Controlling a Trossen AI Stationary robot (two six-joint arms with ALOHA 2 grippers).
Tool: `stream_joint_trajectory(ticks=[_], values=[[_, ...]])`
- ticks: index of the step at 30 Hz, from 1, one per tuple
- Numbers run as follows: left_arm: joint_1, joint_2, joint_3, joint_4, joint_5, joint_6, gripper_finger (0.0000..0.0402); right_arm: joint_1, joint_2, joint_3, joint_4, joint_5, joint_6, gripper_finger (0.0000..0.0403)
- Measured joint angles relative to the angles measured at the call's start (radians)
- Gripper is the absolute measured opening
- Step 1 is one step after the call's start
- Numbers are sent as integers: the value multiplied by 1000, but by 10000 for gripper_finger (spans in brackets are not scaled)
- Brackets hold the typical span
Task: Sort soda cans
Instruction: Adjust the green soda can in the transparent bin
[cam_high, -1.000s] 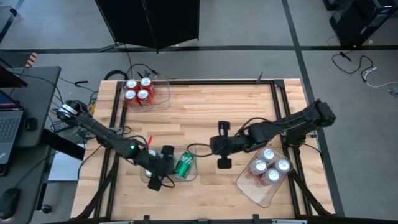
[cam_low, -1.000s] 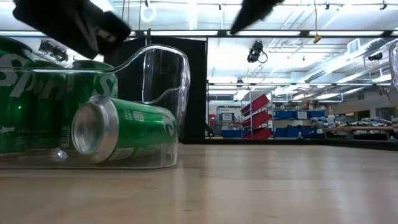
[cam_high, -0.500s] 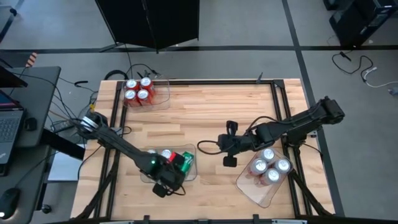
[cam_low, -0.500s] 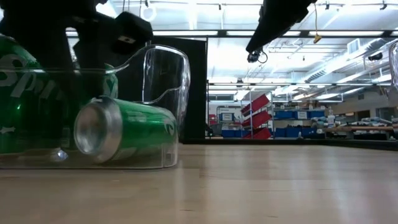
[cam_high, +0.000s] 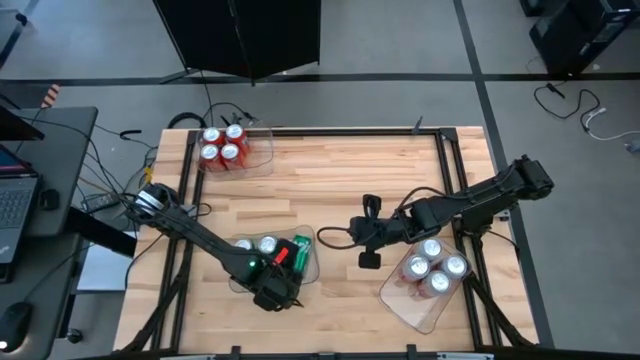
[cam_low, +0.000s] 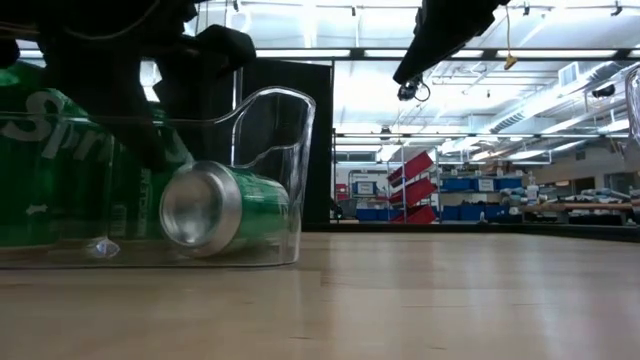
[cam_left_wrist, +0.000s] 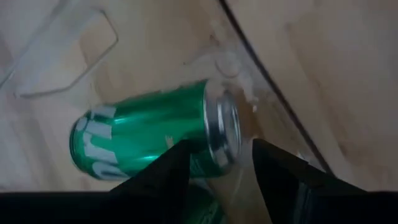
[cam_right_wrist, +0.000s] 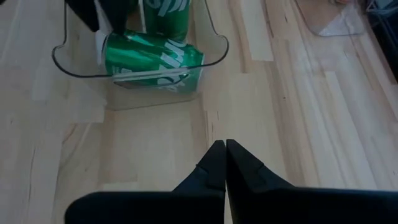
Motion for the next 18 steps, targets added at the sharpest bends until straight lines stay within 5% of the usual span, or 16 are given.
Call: stream_joint_trajectory(ticks=[18], values=[[32, 16, -38, 19, -204, -109, 174, 0, 1, 0, 31, 0, -51, 0]])
